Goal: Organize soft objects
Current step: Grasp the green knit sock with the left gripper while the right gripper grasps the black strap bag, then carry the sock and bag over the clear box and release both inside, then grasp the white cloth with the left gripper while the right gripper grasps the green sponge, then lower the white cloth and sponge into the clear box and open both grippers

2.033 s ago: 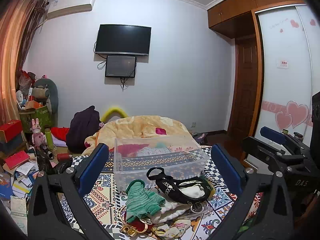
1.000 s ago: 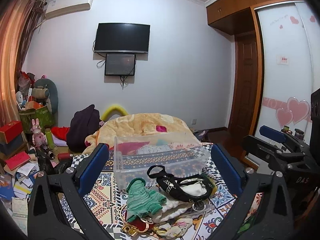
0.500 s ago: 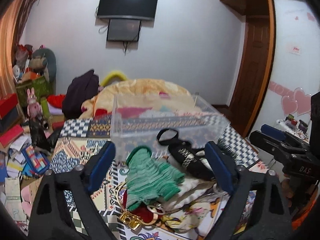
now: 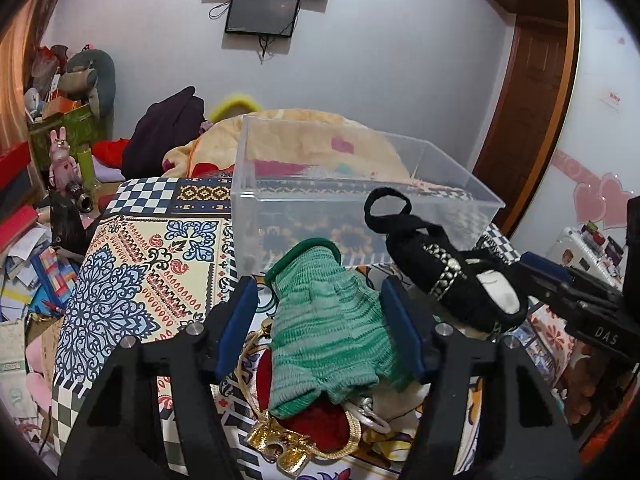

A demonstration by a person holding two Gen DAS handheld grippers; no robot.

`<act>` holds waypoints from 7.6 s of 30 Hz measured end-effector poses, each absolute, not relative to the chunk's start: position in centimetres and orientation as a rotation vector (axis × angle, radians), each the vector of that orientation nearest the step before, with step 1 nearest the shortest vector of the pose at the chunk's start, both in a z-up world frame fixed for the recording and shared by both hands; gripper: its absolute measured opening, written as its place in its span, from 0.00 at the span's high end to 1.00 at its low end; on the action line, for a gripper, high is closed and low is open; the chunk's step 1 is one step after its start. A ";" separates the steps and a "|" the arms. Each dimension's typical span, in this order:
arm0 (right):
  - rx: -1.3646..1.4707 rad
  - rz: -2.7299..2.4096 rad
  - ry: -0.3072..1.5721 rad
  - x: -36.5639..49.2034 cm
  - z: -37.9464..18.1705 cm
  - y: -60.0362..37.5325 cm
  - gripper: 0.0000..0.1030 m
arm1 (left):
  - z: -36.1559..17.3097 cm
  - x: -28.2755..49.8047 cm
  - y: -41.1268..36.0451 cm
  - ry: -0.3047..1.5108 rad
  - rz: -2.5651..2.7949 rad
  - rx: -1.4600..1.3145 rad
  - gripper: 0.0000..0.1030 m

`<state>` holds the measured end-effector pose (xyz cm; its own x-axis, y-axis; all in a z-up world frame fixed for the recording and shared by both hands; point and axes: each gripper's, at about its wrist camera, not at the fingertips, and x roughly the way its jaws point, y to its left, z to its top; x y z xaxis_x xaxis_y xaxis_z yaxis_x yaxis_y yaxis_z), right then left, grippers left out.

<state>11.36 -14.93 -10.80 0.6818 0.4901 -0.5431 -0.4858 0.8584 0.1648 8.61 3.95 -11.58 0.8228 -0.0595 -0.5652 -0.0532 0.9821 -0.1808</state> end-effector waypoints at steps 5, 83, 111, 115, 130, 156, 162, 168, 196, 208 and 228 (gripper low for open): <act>-0.003 0.555 0.579 10.8 -10.0 -14.8 0.59 | -12.5 9.2 3.6 0.638 -0.031 -0.193 0.43; 0.059 0.677 0.800 13.0 -13.2 -14.3 0.56 | -6.2 6.4 3.0 0.470 -0.014 -0.134 0.71; 0.080 0.684 0.380 14.9 -0.4 -12.4 0.90 | -2.5 10.0 3.8 0.414 -0.004 -0.060 0.71; 0.076 0.637 0.342 16.2 0.4 -12.5 0.90 | -2.8 11.7 3.9 0.433 -0.021 -0.064 0.71; 0.026 0.552 0.562 20.6 -6.0 -12.0 0.90 | -7.4 19.8 3.6 0.674 -0.067 -0.039 0.71; -0.083 0.557 0.589 16.3 -5.7 -13.1 0.31 | -3.7 13.3 2.6 0.531 -0.104 -0.009 0.14; -0.053 0.536 0.566 14.3 -6.1 -14.5 0.26 | -4.6 10.9 2.6 0.534 -0.120 -0.035 0.07; -0.039 0.545 0.618 13.6 -8.0 -14.7 0.25 | -7.3 9.4 2.1 0.600 -0.144 -0.041 0.07; 0.020 0.584 0.775 13.4 -13.7 -14.4 0.68 | -13.4 9.0 1.5 0.725 -0.219 -0.105 0.69; -0.007 0.617 0.688 11.7 -10.5 -15.5 0.70 | -10.1 6.8 2.0 0.613 -0.193 -0.095 0.81; -0.005 0.641 0.491 13.0 -4.5 -13.7 0.69 | -2.0 9.4 3.0 0.384 -0.099 -0.069 0.81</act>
<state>13.01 -13.68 -4.54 0.6916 0.5722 -0.4407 -0.5745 0.8056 0.1445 9.44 3.04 -2.02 0.9225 -0.1095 -0.3701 0.0834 0.9928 -0.0858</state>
